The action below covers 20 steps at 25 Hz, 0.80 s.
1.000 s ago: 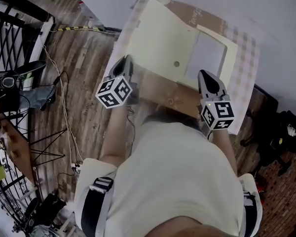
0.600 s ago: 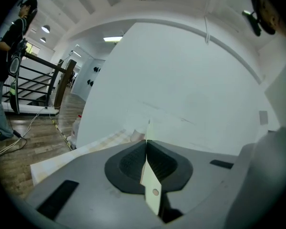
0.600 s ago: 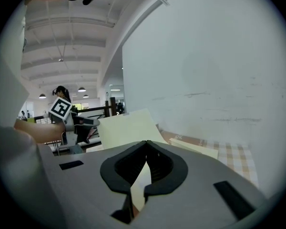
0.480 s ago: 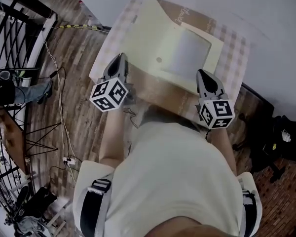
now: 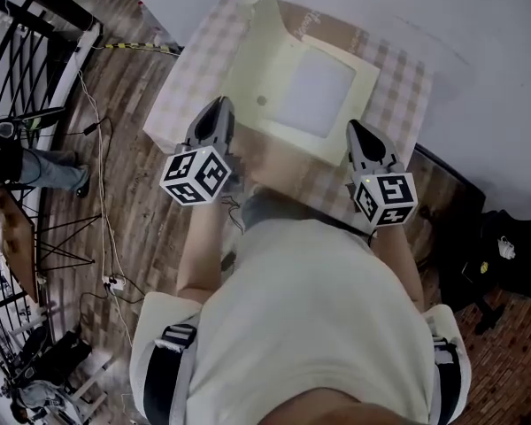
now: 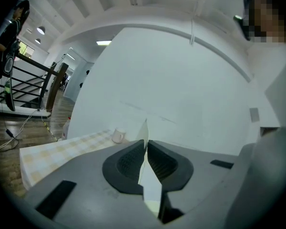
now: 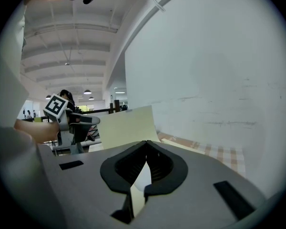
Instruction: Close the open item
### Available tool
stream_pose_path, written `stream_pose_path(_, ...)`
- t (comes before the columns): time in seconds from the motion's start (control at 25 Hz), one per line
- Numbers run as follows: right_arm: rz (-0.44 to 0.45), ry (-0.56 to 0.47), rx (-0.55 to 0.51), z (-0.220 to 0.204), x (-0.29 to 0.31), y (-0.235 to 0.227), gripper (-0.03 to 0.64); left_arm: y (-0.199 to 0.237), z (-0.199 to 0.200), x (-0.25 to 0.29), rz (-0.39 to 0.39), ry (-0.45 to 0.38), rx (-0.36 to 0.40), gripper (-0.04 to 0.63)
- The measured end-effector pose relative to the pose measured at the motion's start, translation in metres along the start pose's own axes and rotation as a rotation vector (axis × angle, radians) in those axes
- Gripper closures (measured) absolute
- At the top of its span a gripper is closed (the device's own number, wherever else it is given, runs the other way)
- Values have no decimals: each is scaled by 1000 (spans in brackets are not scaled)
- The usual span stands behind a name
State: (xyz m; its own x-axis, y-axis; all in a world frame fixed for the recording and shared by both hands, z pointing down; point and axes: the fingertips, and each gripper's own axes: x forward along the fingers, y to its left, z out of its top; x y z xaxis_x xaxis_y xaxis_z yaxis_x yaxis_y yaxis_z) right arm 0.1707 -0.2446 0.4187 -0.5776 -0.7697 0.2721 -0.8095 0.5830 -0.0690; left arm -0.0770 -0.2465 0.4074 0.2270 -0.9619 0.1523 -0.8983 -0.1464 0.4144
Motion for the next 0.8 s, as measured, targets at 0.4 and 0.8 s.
stream_pose_path(0.4,23,14,-36,-8,-22,-34,617,-69,-36,1,-65,10,46,568)
stream_pose_path(0.8,32,5,-35,-9,-24,-69,617,-129,-94,8,-137,108,121,563)
